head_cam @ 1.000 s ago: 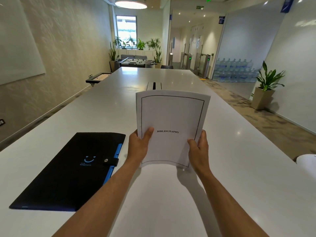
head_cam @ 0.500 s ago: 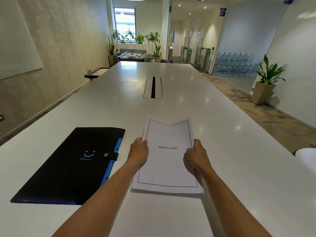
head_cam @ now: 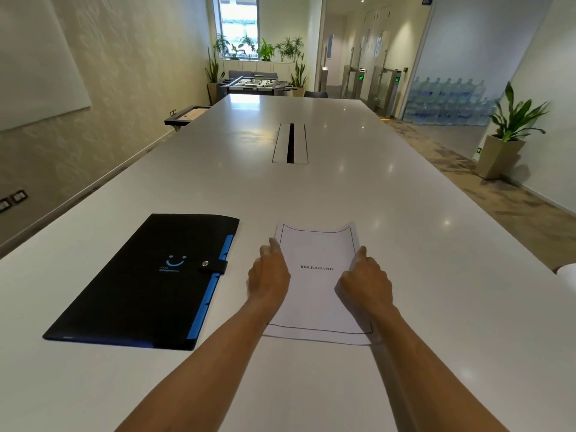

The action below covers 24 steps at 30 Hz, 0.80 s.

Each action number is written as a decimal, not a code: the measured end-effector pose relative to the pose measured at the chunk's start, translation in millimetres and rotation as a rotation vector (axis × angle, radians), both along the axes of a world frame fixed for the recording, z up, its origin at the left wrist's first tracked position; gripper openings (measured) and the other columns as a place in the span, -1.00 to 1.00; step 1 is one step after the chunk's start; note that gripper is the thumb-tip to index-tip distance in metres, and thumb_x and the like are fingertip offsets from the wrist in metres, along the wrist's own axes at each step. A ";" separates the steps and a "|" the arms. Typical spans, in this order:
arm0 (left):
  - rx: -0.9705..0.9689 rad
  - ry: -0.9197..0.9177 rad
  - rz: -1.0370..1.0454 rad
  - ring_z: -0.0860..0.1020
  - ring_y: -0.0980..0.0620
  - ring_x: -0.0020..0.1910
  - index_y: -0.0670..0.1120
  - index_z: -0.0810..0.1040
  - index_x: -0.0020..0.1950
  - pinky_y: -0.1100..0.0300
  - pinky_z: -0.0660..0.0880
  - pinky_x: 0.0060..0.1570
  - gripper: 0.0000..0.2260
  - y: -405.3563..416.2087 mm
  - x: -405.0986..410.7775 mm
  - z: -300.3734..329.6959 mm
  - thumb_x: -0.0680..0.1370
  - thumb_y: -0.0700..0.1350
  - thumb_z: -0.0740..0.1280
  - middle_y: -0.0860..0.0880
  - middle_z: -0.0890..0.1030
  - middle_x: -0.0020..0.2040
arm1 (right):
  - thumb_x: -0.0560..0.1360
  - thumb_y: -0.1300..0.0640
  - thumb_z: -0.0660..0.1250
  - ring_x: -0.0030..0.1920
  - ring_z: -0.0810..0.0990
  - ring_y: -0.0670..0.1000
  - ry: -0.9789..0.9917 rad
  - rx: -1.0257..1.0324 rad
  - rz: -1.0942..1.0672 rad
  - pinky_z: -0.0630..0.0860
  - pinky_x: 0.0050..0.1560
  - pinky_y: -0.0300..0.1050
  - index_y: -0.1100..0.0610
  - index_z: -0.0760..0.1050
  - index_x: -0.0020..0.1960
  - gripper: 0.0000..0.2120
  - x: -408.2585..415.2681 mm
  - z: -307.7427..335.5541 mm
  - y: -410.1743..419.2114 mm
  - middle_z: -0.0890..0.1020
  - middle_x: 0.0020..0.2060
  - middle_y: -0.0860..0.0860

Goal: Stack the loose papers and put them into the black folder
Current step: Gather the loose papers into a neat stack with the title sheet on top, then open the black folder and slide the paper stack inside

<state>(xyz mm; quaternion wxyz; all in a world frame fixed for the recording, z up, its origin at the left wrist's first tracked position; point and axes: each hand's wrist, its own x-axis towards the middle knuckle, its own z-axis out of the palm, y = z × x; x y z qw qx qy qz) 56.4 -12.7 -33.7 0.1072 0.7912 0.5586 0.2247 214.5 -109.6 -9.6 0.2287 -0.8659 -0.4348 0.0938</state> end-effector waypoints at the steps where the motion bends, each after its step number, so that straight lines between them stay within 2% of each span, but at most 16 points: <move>1: 0.024 0.019 0.000 0.57 -0.08 -0.05 -0.17 0.19 0.50 0.14 0.53 -0.16 -0.47 -2.6 -0.3 0.1 0.57 -0.22 0.29 -0.19 0.49 0.17 | 0.44 0.17 0.17 0.10 0.52 0.26 -0.036 -0.007 0.005 0.32 -0.08 -0.02 0.25 0.00 0.52 -0.29 -1.3 -1.2 -0.6 0.44 0.27 0.23; 6: 0.118 0.148 0.034 0.48 -0.03 -0.01 -0.11 0.48 0.24 0.17 0.44 -0.09 -0.75 -6.0 -4.9 -1.1 0.56 -0.17 0.25 -0.12 0.50 0.11 | 0.45 0.13 0.12 0.07 0.52 0.27 -0.176 -0.081 -0.014 0.42 -0.02 0.04 0.28 0.15 0.48 -0.39 -5.5 -4.4 -6.7 0.39 0.26 0.23; 8: 0.128 0.149 0.041 0.46 -0.04 0.00 -0.09 0.51 0.19 0.15 0.42 -0.07 -0.78 -4.5 -7.1 -2.2 0.56 -0.17 0.22 -0.11 0.50 0.10 | 0.45 0.12 0.12 0.02 0.52 0.23 -0.245 -0.099 -0.035 0.41 -0.03 0.04 0.28 0.32 0.36 -0.50 -6.2 -6.1 -7.7 0.44 0.16 0.20; 9: 0.135 0.144 0.039 0.45 -0.05 0.00 -0.09 0.53 0.17 0.14 0.42 -0.07 -0.79 -3.5 -8.2 -3.4 0.56 -0.17 0.22 -0.11 0.50 0.09 | 0.43 0.12 0.12 -0.01 0.51 0.20 -0.289 -0.103 -0.037 0.40 -0.03 0.05 0.26 0.41 0.23 -0.58 -6.6 -7.1 -7.8 0.47 0.09 0.18; 12: 0.121 0.100 -0.008 0.43 -0.05 0.06 -0.08 0.51 0.24 0.11 0.41 0.00 -0.75 1.1 -13.0 -5.4 0.61 -0.13 0.17 -0.11 0.50 0.13 | 0.37 0.10 0.12 -0.04 0.46 0.16 -0.381 -0.136 -0.037 0.33 0.01 0.10 0.17 0.45 -0.09 -0.79 -6.6 -8.7 -8.9 0.52 -0.05 0.12; 15: 0.081 0.007 -0.050 0.41 -0.07 0.19 -0.07 0.40 0.39 0.06 0.39 0.13 -0.66 5.1 -23.5 -2.9 0.63 -0.03 0.18 -0.11 0.48 0.25 | 0.32 0.08 0.14 -0.07 0.44 0.16 -0.454 -0.151 -0.059 0.29 -0.01 0.13 0.14 0.42 -0.21 -0.84 -9.9 -5.5 -8.2 0.53 -0.15 0.10; 17: 0.107 -0.084 -0.033 0.40 -0.06 0.23 -0.06 0.43 0.37 0.05 0.37 0.17 -0.66 6.8 -33.8 3.3 0.61 -0.03 0.24 -0.09 0.50 0.26 | 0.34 0.06 0.17 -0.05 0.45 0.18 -0.496 -0.108 -0.063 0.29 0.01 0.16 0.16 0.46 -0.14 -0.79 -13.1 -1.7 -1.9 0.55 -0.12 0.12; 19: 0.182 -0.120 -0.003 0.42 -0.02 0.22 -0.03 0.51 0.29 0.06 0.36 0.19 -0.72 10.5 -47.8 11.7 0.58 -0.09 0.28 -0.05 0.53 0.22 | 0.41 0.06 0.19 0.07 0.46 0.21 -0.489 -0.014 -0.008 0.29 0.10 0.19 0.19 0.50 0.06 -0.70 -21.1 3.7 10.3 0.56 0.02 0.16; 22: 0.233 -0.128 0.072 0.45 0.00 0.18 -0.03 0.55 0.23 0.04 0.34 0.18 -0.71 20.2 -76.0 24.3 0.53 -0.21 0.29 -0.04 0.55 0.20 | 0.49 0.06 0.20 0.16 0.47 0.21 -0.454 0.145 0.243 0.34 0.15 0.12 0.18 0.48 0.24 -0.63 -55.3 8.4 31.4 0.55 0.19 0.18; 24: 0.236 -0.101 0.138 0.46 -0.01 0.18 -0.05 0.54 0.24 0.01 0.33 0.20 -0.71 27.5 -97.9 29.5 0.53 -0.21 0.28 -0.06 0.55 0.19 | 0.53 0.05 0.19 0.16 0.49 0.18 -0.409 0.217 0.438 0.39 0.13 0.08 0.18 0.48 0.26 -0.63 -91.2 6.7 43.5 0.54 0.22 0.18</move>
